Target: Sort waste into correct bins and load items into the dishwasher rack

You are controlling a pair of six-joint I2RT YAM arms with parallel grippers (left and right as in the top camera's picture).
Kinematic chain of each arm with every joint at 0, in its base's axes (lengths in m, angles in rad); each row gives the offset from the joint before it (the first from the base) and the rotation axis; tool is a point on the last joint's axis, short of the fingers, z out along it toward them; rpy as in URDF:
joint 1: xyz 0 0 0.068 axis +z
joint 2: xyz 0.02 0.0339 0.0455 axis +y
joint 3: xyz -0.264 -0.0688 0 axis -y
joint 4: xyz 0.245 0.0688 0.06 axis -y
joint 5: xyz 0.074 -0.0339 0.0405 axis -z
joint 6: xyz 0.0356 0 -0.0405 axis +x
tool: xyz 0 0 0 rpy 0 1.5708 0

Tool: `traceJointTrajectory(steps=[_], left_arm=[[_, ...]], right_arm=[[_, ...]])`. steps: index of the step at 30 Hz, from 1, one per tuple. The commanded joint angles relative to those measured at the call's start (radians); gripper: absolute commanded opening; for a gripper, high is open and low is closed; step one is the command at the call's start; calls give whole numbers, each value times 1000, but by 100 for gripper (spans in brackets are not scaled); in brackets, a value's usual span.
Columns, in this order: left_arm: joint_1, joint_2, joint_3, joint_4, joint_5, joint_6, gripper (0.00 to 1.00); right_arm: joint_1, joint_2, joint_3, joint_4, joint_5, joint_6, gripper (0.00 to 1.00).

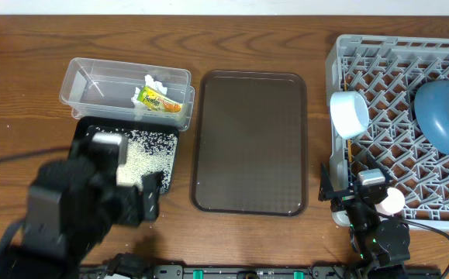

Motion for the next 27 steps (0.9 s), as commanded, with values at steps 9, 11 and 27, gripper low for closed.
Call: traceJointTrajectory(steps=[9,11,27], left_arm=[[6,-128,-92,186,-212,74,95],[29,-163,-159,289,-211,89,95],[169,-592,-925,995,-80,109,95]], right_arm=[[4,-5,-1,-3,0,-4,99],[4,-5,-1,-3,0,-4,99],[4,-5,-1,-3,0,-4,99]])
